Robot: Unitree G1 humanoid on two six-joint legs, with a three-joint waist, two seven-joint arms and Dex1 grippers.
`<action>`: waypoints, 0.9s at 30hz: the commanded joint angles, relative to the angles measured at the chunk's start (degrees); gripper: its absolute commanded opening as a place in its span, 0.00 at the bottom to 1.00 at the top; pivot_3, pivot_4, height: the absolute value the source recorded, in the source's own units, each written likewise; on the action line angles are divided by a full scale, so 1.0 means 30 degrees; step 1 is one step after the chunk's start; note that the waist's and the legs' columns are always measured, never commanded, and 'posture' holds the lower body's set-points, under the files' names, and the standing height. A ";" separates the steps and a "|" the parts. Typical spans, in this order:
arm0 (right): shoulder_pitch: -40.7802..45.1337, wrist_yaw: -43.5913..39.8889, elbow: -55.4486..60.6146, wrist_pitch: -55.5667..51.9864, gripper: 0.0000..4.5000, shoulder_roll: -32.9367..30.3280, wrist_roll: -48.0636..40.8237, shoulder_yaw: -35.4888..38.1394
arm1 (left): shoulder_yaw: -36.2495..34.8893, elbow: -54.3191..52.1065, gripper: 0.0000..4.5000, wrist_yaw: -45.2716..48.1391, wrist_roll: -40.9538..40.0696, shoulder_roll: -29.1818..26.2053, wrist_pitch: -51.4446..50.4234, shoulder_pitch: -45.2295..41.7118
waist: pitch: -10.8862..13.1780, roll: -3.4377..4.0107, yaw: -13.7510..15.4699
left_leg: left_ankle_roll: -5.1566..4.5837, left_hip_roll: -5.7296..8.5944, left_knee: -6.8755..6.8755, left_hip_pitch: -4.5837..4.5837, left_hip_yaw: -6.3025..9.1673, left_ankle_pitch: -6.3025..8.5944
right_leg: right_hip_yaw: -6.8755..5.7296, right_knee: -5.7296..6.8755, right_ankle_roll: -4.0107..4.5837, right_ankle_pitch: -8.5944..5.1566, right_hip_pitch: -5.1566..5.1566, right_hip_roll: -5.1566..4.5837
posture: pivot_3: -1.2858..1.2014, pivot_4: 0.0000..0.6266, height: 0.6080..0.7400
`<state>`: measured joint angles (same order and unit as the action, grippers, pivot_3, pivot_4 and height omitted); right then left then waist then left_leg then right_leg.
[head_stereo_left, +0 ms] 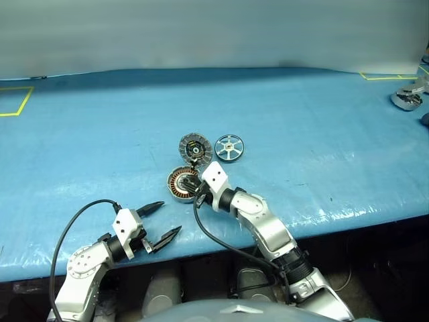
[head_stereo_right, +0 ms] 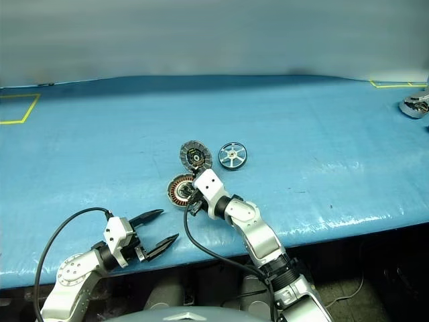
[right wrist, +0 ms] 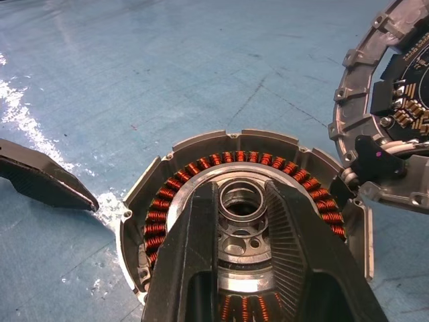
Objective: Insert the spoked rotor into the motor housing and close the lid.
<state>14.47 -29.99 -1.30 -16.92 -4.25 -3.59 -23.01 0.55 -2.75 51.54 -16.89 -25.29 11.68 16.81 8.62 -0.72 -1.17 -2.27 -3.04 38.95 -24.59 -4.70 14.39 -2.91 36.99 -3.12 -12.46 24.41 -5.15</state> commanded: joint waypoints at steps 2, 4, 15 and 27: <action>-0.0048 -0.0042 0.0331 0.0170 0.52 0.0063 0.0076 -0.0071 | 0.0027 -0.0726 0.99 -0.0089 -0.0066 -0.0050 0.0398 -0.0031 | 0.0000 0.0000 0.0005 | 0.0000 0.0001 0.0000 0.0000 0.0002 0.0000 | 0.0000 0.0000 0.0000 0.0000 -0.0002 0.0000 | 0.52 0.24 1.00; -0.0061 -0.0018 0.0388 0.0558 0.65 0.0065 0.0146 -0.0079 | 0.0062 -0.0705 0.99 -0.0102 -0.0055 -0.0047 0.0400 -0.0060 | -0.0001 0.0000 0.0007 | 0.0000 0.0001 0.0000 -0.0001 0.0001 0.0000 | 0.0000 0.0000 -0.0001 0.0001 -0.0002 -0.0002 | 0.52 0.24 1.00; 0.0001 -0.0261 0.0962 0.0550 0.29 0.0376 -0.0567 0.0210 | 0.0347 -0.0440 0.99 -0.0127 0.0095 0.0122 0.0429 -0.0196 | 0.0000 0.0000 -0.0002 | 0.0000 0.0003 0.0001 -0.0002 -0.0002 0.0000 | 0.0000 0.0000 -0.0005 0.0005 0.0000 0.0000 | 0.52 0.24 1.00; 0.0702 0.0168 -0.0544 0.0397 0.01 0.0805 -0.0128 0.0213 | 0.0434 -0.0472 0.99 -0.0424 0.0199 0.0337 0.0581 -0.0034 | -0.0001 0.0000 -0.0008 | 0.0001 0.0007 0.0004 -0.0002 -0.0004 -0.0001 | 0.0001 0.0002 -0.0007 0.0011 -0.0001 0.0007 | 0.52 0.24 1.00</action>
<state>15.56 -29.69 -3.26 -16.10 -2.52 -4.30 -22.38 2.20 -2.75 50.51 -16.38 -24.23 11.95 16.44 8.61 -0.72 -1.19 -2.27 -3.03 38.97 -24.60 -4.72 14.38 -2.90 37.00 -3.13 -12.43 24.41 -5.13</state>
